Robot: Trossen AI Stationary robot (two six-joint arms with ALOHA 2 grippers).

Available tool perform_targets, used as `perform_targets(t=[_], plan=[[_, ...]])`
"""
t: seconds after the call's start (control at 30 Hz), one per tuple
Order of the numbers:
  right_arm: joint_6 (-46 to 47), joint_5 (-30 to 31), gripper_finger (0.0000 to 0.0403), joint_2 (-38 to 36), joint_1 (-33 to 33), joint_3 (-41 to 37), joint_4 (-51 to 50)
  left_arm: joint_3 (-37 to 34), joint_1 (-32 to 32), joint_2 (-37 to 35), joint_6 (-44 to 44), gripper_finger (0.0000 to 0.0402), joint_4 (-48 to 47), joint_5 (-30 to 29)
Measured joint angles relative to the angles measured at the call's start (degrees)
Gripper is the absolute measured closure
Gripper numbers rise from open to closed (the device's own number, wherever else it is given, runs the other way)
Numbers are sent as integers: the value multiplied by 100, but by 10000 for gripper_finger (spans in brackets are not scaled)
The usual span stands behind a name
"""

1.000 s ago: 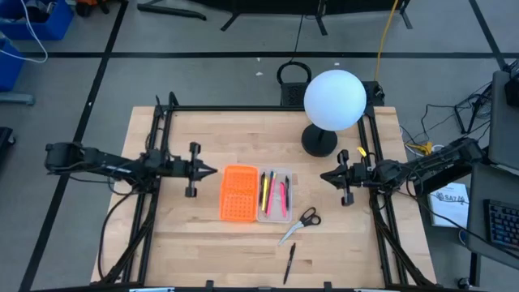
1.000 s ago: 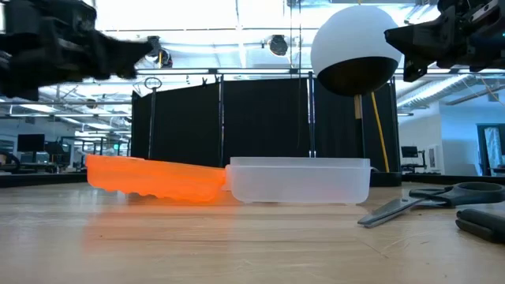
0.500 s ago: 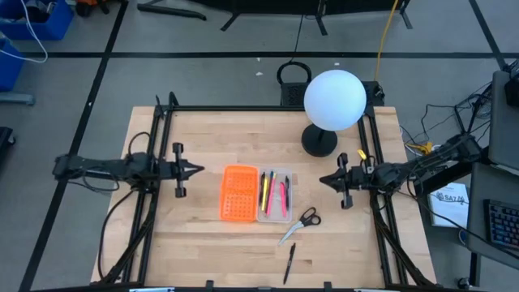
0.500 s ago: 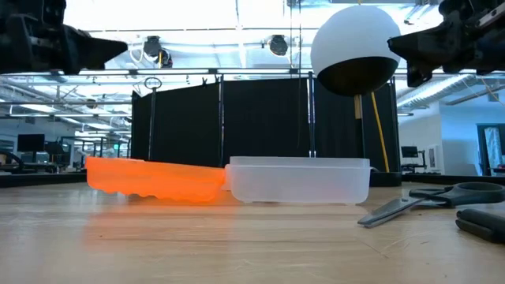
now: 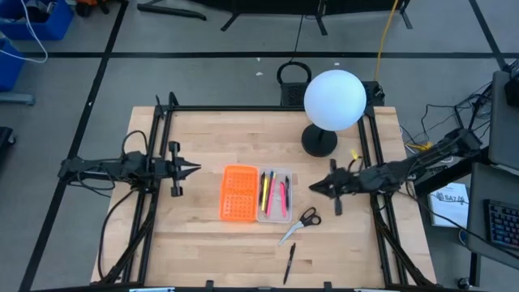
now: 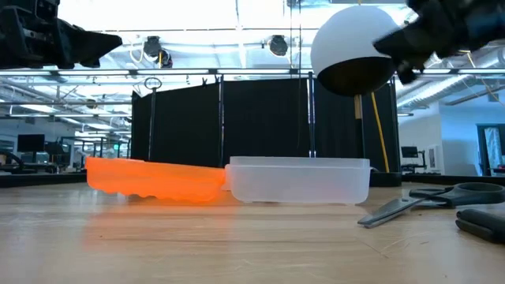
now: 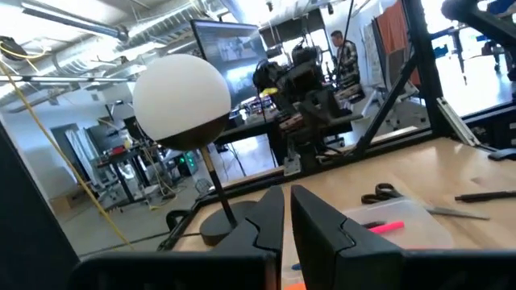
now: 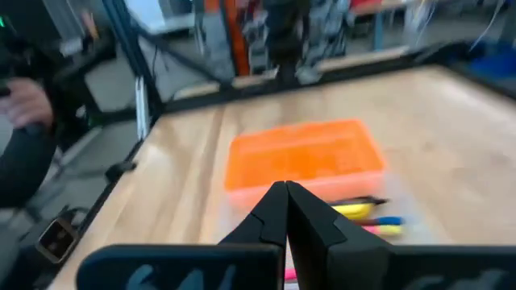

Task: Pick & place school supplies into a supply box
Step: Put the black pen into the orange supply box

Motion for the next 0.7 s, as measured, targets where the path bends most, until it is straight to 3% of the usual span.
perform_targets(t=[0.27,0.5,0.7], plan=[[486,120,403,2847,912,3204,-1641,0,0,-1,-454,370,-21,5],[2446,281,403,5305,1564,6344,-3843,0,0,-2,-1053,377,-28,-22],[4204,252,403,6984,1873,8447,-4350,0,0,0,-1339,393,-236,143]])
